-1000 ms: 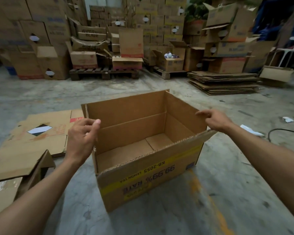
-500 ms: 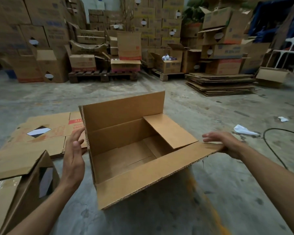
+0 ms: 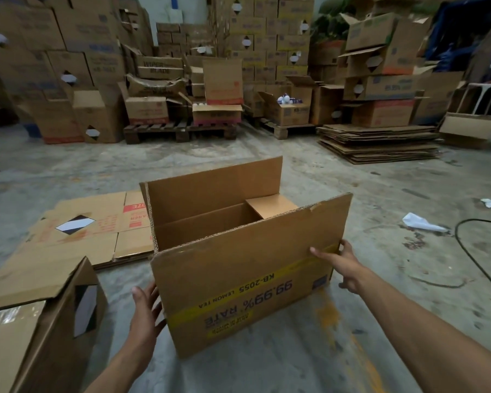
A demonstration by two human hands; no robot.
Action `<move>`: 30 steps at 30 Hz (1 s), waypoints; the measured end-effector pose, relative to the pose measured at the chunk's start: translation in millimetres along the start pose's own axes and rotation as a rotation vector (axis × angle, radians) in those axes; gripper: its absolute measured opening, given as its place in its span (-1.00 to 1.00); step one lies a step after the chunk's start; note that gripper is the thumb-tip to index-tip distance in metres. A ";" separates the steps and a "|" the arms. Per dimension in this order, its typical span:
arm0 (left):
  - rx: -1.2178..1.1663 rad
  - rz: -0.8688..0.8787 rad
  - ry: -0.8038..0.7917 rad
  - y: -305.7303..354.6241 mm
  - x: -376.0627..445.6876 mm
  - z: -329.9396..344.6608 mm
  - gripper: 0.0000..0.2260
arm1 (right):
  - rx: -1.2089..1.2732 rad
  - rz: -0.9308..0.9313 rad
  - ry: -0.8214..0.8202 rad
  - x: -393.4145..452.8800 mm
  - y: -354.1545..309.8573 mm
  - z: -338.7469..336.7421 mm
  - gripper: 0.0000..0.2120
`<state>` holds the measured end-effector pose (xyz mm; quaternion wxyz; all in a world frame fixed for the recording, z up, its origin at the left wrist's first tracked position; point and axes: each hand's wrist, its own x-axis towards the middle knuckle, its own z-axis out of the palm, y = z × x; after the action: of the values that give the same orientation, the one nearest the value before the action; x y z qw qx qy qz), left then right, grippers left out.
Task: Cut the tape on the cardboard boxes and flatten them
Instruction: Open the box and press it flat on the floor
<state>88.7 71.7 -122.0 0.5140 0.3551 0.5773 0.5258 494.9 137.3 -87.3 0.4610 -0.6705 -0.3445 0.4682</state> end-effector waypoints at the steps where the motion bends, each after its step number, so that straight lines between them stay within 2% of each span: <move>1: -0.014 0.007 0.016 2.9 1.5 2.4 -0.27 | 0.011 -0.025 -0.004 0.0 -3.8 0.8 0.05; 5: -0.054 0.128 0.077 31.3 7.5 11.4 -0.34 | -0.061 -0.163 0.012 0.1 -34.3 0.0 0.22; 8: -0.023 0.252 0.065 67.3 9.6 16.6 -0.36 | -0.202 -0.298 0.036 -0.8 -68.9 3.3 0.06; 10: 0.036 0.369 0.018 95.7 8.2 25.4 -0.45 | -0.312 -0.442 -0.078 -9.2 -99.4 17.7 -0.02; 12: 0.150 0.450 -0.074 117.8 8.9 41.7 -0.57 | -0.337 -0.476 -0.164 -13.2 -123.3 34.6 0.01; 13: 0.167 0.453 -0.106 122.9 10.2 49.4 -0.56 | -0.370 -0.469 -0.185 -14.5 -129.9 41.6 -0.01; 15: 0.117 0.343 -0.150 124.0 9.6 64.0 -0.51 | -0.467 -0.499 -0.248 -15.9 -130.0 50.2 -0.08; 19: 0.000 0.177 -0.097 103.4 16.3 69.1 -0.23 | -0.486 -0.595 -0.337 -11.9 -122.0 57.8 -0.25; 20: 0.000 0.174 -0.097 100.9 17.7 69.0 -0.20 | -0.474 -0.596 -0.342 -11.3 -123.2 58.4 -0.27; 22: -0.005 0.218 -0.078 100.8 17.7 74.3 -0.28 | -0.470 -0.582 -0.381 -7.0 -124.4 60.4 -0.24; 25: -0.012 0.316 0.055 103.5 24.9 79.1 -0.30 | -0.507 -0.620 -0.432 4.3 -122.9 67.4 -0.30; 26: -0.008 0.316 0.105 103.4 33.0 78.4 -0.26 | -0.505 -0.645 -0.419 10.2 -120.9 70.1 -0.36; 28: 0.008 0.292 0.106 105.3 50.9 74.7 -0.21 | -0.534 -0.696 -0.346 25.4 -116.6 75.6 -0.47; 30: 0.006 0.245 0.065 112.9 66.6 68.6 -0.28 | -0.653 -0.679 -0.160 42.9 -116.0 77.8 -0.50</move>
<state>125.7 173.6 -21.2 0.4258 0.4072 0.5474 0.5943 431.7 237.9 -2.1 0.3252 -0.5917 -0.7075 0.2088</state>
